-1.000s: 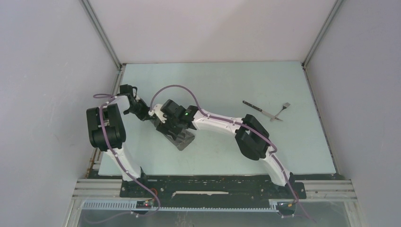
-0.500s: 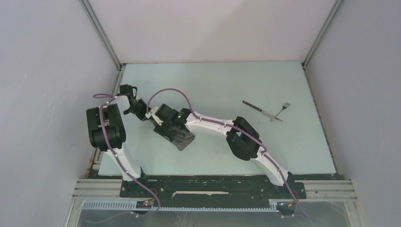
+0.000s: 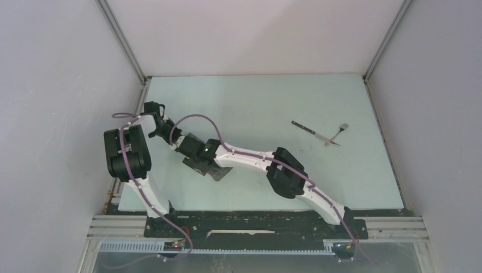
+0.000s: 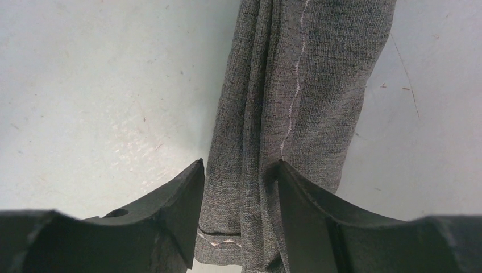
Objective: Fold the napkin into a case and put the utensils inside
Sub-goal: Pick up the smaller rectangle-folded napkin from the center of the board.
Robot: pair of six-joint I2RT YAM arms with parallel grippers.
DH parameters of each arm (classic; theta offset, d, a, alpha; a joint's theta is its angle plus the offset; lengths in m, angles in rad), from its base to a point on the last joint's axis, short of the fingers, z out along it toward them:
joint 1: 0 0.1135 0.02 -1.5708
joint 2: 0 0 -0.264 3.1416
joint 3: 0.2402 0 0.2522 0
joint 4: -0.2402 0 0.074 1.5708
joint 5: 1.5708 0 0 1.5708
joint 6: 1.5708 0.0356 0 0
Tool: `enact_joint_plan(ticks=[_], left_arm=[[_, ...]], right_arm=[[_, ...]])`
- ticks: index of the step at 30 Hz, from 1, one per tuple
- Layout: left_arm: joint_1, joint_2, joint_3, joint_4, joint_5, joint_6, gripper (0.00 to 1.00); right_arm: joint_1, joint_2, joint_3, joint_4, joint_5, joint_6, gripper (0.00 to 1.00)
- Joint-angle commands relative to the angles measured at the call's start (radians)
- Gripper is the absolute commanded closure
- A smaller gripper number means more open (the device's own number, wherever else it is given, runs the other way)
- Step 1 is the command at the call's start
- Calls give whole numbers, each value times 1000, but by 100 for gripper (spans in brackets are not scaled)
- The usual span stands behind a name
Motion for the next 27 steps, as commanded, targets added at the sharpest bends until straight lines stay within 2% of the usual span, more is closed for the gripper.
enact_joint_plan(ticks=[1,8,13,22,27], left_arm=[[3,30,-11,-13,-64,33,100],[3,29,-11,-11,-62,33,100],[3,28,-11,-11,-63,33,100],[-2,0,-18,-3,-59,37,99],[-4,-164,-33,21,-57,34,80]], right_arm=[[8,22,50,-36,40,34,41],[8,52,62,-31,33,75,35],[-3,73,58,-28,43,74,38],[-9,80,64,-40,11,110,67],[-15,59,95,-59,6,147,90]])
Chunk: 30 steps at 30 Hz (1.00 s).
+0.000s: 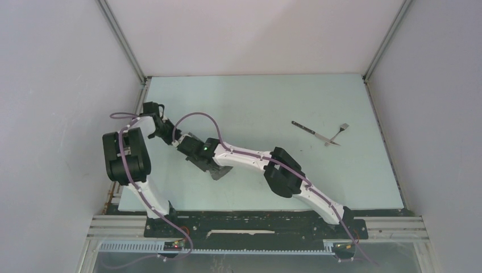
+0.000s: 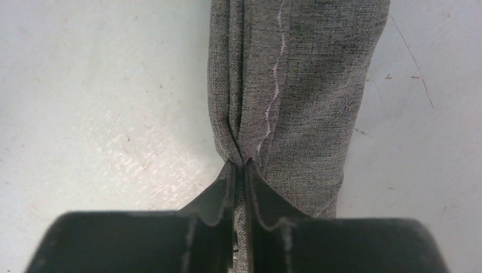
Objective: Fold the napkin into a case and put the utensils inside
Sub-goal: Pick up the smaller rectangle-folded napkin from the center of the board, then turn over the smaller rectangle-folded napkin at the center of the board.
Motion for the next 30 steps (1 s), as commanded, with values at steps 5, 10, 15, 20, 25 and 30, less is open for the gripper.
enact_joint_plan(ticks=[5,10,15,20,25,30], left_arm=[[-5,-346,-23,-13,-79,24,67],[-13,-543,-31,-61,-121,49,64],[-13,-677,-42,-112,-155,90,64],[-16,-735,-81,-125,-108,94,63],[-56,-752,-123,-121,-73,87,64],[-123,-752,-122,-119,-65,76,64]], right_arm=[[-14,-28,63,-35,-49,135,100],[-66,-137,-27,50,-306,302,100],[-180,-340,-402,468,-681,615,100],[-281,-451,-751,977,-831,960,100],[-353,-450,-961,1256,-881,1129,100],[-411,-447,-1107,1426,-882,1158,100]])
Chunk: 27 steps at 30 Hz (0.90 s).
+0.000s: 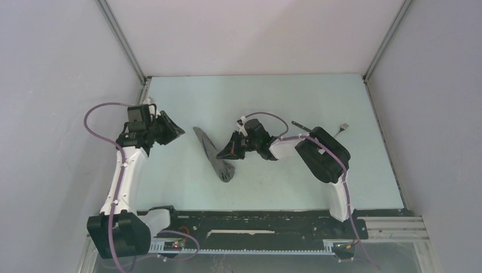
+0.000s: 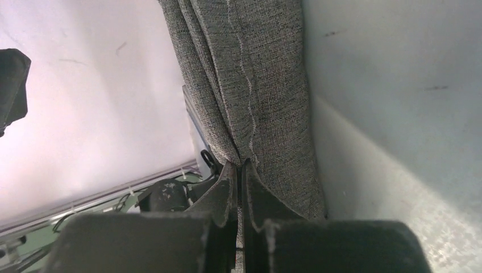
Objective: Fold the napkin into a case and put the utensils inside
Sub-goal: Turn over the smaller rectangle-folded napkin at the center of the board.
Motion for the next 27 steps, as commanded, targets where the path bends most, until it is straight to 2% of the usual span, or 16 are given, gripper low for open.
enact_joint_plan(ticks=[1,6,9,10,11,14,16,18,21,23,27], left_arm=[[-64,-19,14,16,28,10,65],[-121,16,14,43,24,-13,65],[-193,55,17,71,33,-30,65],[-211,75,20,82,39,-34,65],[-229,98,24,98,50,-40,65],[-252,199,25,176,178,-85,64],[-258,301,33,245,265,-122,64],[-275,380,63,280,294,-132,64],[-286,492,101,338,277,-148,66],[-279,565,110,392,279,-188,71],[-279,651,121,581,344,-312,76]], right_arm=[[-43,-25,-105,326,-60,120,100],[-100,-33,-198,399,-84,94,100],[-142,-22,-236,415,-126,72,100],[-159,-15,-244,418,-145,60,99],[-176,-12,-243,400,-169,32,91],[-255,-46,-203,189,-253,-168,70],[-288,-135,-189,-58,-200,-413,51],[-295,-212,-126,-352,-134,-593,45],[-266,-343,-105,-542,-3,-704,38],[-211,-388,-104,-517,-14,-689,37],[-92,-359,-99,-323,-98,-566,37]])
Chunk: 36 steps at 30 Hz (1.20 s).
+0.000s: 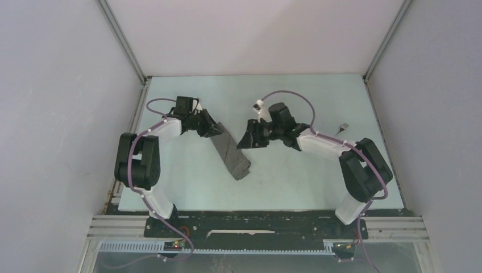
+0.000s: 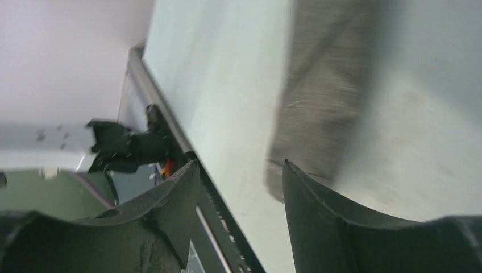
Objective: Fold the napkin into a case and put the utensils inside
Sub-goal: Turn over the smaller rectangle-folded napkin at the center of the board, then smooth out the smaller rectangle-folded napkin at the center of the board.
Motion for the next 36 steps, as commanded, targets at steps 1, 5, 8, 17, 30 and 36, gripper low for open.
enact_joint_plan(ticks=[1,5,8,17,30,36], left_arm=[[1,59,42,246,85,-142,76],[12,143,79,255,42,-127,77],[33,235,82,215,6,-133,78],[48,306,128,65,-48,-37,77],[24,198,254,-53,15,37,62],[41,310,221,-35,-36,10,62]], right_arm=[[130,41,22,114,-65,24,38],[165,128,6,234,-109,84,43],[166,136,-79,302,-97,108,43],[260,34,-228,278,29,95,42],[92,172,-110,522,-163,261,37],[85,324,-292,830,-156,391,39]])
